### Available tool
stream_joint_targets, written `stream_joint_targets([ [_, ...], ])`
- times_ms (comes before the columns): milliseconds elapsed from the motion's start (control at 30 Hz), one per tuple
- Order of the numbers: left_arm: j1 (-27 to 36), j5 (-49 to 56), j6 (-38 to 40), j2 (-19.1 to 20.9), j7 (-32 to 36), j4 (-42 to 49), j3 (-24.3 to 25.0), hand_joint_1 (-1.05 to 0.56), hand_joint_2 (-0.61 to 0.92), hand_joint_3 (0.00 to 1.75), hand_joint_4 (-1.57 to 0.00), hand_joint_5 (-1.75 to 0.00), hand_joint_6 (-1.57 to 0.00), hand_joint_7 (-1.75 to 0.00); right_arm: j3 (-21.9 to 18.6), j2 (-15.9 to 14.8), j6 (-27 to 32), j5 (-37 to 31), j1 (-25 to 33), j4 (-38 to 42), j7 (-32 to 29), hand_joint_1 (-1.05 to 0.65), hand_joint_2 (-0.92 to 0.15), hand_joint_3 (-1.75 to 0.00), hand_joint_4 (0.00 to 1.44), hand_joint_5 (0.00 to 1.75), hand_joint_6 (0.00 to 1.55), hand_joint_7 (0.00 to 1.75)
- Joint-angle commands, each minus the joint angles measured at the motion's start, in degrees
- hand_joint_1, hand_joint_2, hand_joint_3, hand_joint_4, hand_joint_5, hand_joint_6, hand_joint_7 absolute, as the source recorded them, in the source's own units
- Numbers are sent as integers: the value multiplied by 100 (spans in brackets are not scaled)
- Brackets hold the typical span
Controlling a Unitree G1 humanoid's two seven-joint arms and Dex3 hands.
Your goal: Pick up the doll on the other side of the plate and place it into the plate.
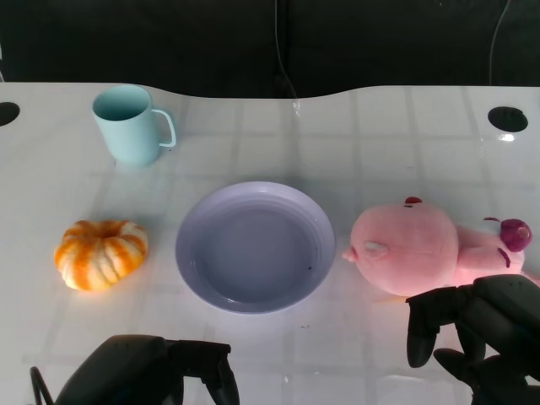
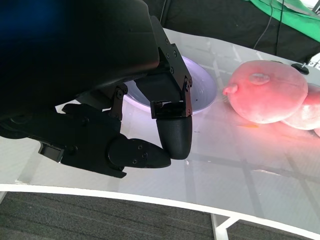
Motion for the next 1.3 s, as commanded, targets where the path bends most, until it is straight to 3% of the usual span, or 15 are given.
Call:
stream_joint_targets([
  [33, 42, -12, -12, 75, 6, 58, 29, -31, 92, 22, -72, -144, -77, -101, -52, -43, 21, 31, 43, -59, -9, 10, -35, -108, 97, 157, 98, 111],
  [567, 66, 42, -29, 98, -1, 39, 29, -33, 92, 23, -74, -135, -78, -98, -41, -50, -159, 13, 62, 2, -124, 13, -31, -112, 99, 158, 98, 113],
  [767, 87, 42, 77, 105, -78, -16, 21, -33, 92, 25, -73, -134, -77, -98, -57, 16, -129, 19, 93, -31, -179, 13, -30, -113, 101, 137, 103, 89],
  [900, 80, 41, 15, 111, -24, 45, 12, -33, 92, 25, -73, -133, -78, -98, -139, 215, -349, 225, 149, 78, -517, 10, -37, -91, 103, 115, 108, 57],
  [1000, 80, 28, -16, 117, -7, 82, 18, -33, 92, 25, -73, -131, -78, -99, -195, 320, -590, 325, 154, 186, -779, 3, -46, -69, 97, 97, 101, 36],
  [1133, 83, 86, -15, 121, 19, 99, 13, -33, 92, 24, -75, -131, -77, -98, -280, 368, -628, 364, 148, 117, -860, -10, -62, -34, 78, 74, 85, 15],
  [1300, 52, 47, -10, 116, -24, 181, 5, -33, 92, 25, -74, -131, -77, -97, -370, 375, -953, 410, 87, 268, -1089, -24, -71, -13, 56, 59, 66, 2],
])
